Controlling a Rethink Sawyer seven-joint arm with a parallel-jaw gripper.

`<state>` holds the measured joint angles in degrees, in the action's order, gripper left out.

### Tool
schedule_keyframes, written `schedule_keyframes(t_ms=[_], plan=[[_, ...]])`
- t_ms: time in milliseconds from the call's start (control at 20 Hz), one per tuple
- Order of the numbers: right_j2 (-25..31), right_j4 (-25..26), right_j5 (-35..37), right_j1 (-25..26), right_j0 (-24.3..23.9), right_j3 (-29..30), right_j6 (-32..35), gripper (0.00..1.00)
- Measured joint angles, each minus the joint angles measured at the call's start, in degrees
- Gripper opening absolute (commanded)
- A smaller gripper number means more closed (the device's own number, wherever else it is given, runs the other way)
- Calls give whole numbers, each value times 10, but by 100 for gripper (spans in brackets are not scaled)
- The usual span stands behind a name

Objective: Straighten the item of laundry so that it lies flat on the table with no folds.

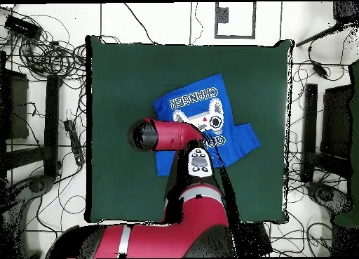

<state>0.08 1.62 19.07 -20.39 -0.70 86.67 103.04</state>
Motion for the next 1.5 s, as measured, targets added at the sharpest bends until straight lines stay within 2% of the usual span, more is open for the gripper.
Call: schedule_keyframes(t_ms=[1500], plan=[[-1, -17, 0, 9, 2, -37, 0, 100]])
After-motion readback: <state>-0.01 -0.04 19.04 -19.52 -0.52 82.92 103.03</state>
